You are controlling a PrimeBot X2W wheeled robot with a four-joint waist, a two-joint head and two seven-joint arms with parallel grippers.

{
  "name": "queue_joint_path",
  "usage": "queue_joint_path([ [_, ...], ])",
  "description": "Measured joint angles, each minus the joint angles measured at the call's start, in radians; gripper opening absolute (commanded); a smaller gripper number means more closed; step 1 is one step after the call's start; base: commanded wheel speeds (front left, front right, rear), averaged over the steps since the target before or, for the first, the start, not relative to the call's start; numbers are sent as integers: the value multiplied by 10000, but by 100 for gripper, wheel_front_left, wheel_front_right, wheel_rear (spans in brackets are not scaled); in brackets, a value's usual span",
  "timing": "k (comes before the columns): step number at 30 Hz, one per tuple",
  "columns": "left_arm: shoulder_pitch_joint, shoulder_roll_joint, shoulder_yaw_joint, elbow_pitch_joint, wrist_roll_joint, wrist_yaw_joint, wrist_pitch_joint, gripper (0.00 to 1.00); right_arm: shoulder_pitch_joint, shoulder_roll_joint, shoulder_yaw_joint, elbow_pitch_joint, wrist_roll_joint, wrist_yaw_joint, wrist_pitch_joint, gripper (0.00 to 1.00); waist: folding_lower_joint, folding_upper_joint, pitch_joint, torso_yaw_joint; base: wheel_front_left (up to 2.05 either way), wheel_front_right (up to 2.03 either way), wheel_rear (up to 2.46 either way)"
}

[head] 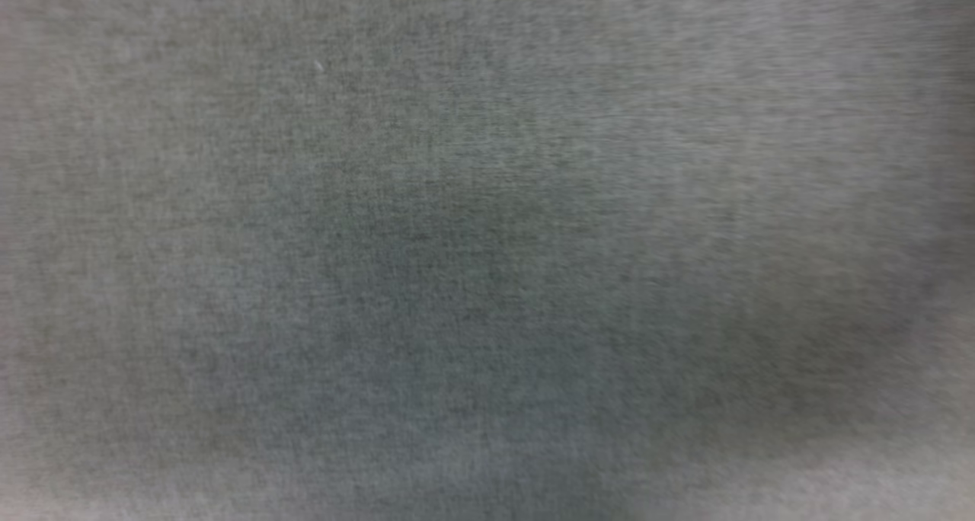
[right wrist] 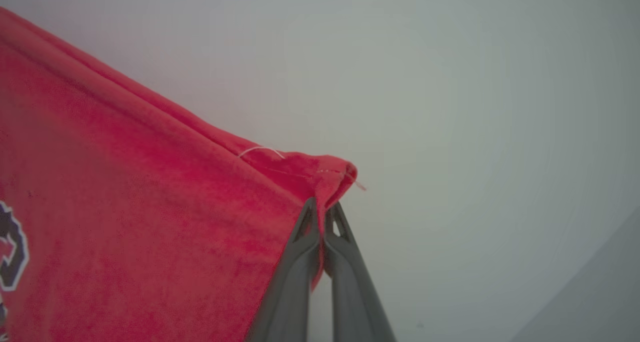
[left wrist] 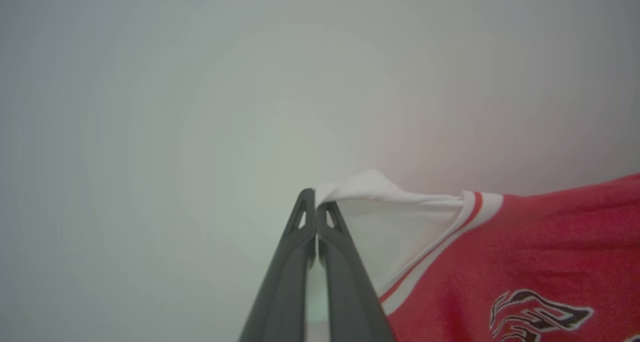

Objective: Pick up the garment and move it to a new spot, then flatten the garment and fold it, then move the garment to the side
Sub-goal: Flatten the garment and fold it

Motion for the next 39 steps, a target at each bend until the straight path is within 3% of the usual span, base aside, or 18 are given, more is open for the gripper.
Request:
queue_joint_path([
  [7, 1015, -343, -12, 790, -267, -100, -23, 0, 162, 199, 311, 918, -453, 0, 0, 0, 0, 0, 490, 494, 0, 0, 0],
  [14, 1745, -625, 42, 1035, -681, -360, 82, 0, 140, 115, 556, 1039, -238, 0, 0, 0, 0, 0, -53, 878, 0, 0, 0],
  [20, 2784, -871, -144, 1078, -934, -539, 259, 0, 620, -351, 1275, 951, 495, 0, -2, 0, 0, 0, -863, 1097, 0, 0, 0],
  [26, 4912, -909, -748, 351, -1369, -591, 688, 0, 2865, -1024, 2828, 268, 2180, 0, -2, 0, 0, 0, -2103, 1288, 0, 0, 0],
  [29, 6012, -662, -1110, -439, -1695, -608, 909, 0, 4129, -1482, 3446, -368, 3185, 0, 15, 0, 0, 0, -2696, 1352, 0, 0, 0],
  [35, 8331, 395, -1498, -2364, -2334, -612, 1152, 0, 6518, -2673, 4103, -2276, 4922, 0, 341, 0, 0, 0, -3894, 1442, 0, 0, 0],
  [37, 9207, 782, -1459, -3181, -2596, -479, 1250, 0, 7415, -3060, 4134, -2968, 5371, 0, 472, 0, 0, 0, -4277, 1466, 0, 0, 0],
  [39, 10210, 1235, -1440, -4226, -2780, -82, 1360, 0, 8319, -3354, 4036, -3647, 5708, 0, 635, 0, 0, 0, -4641, 1486, 0, 0, 0],
])
